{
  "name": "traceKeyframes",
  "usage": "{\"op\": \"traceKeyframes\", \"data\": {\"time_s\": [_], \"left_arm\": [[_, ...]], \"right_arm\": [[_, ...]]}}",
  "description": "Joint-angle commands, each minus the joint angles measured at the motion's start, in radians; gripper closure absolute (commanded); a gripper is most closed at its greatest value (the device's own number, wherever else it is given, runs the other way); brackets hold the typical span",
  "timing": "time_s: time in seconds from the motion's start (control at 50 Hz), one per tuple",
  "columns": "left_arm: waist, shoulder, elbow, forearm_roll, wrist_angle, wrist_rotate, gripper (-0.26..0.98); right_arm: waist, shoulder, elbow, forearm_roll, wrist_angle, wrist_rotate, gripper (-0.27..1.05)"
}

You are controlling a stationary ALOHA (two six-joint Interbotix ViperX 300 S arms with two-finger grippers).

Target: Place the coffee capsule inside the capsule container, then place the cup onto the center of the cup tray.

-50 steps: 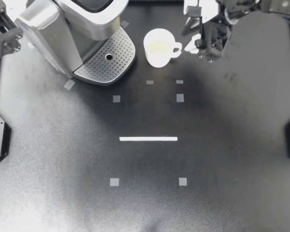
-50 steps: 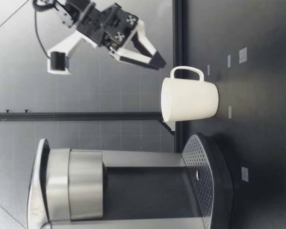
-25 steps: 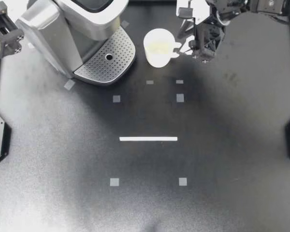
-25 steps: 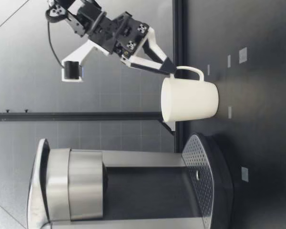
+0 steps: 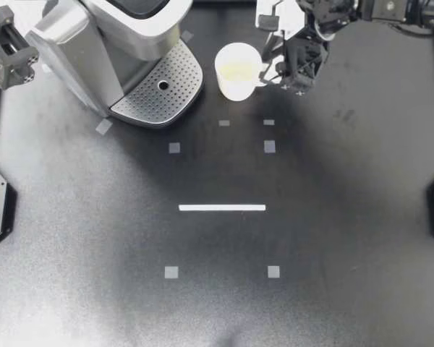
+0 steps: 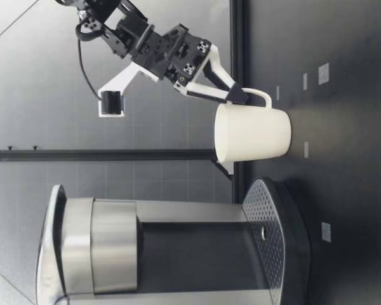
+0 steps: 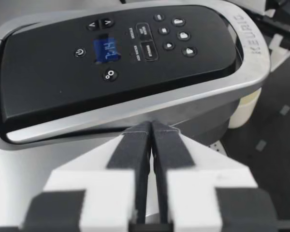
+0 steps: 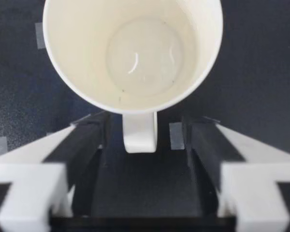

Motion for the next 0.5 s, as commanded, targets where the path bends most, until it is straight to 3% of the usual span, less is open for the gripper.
{"op": "traceKeyframes", "data": {"time_s": [0.0,0.28,0.48], "left_arm": [[-0.002,-0.002,-0.012,0.005,-0.008,-0.002,0.62],[-0.002,-0.002,-0.012,0.005,-0.018,-0.002,0.62],[-0.002,-0.003,-0.012,0.006,-0.025,-0.005,0.62]], "right_arm": [[0.006,-0.017,-0.023,0.002,-0.002,-0.002,0.30],[0.012,-0.026,-0.023,0.002,0.020,0.003,0.69],[0.038,-0.041,-0.025,0.005,0.021,0.020,0.77]]}}
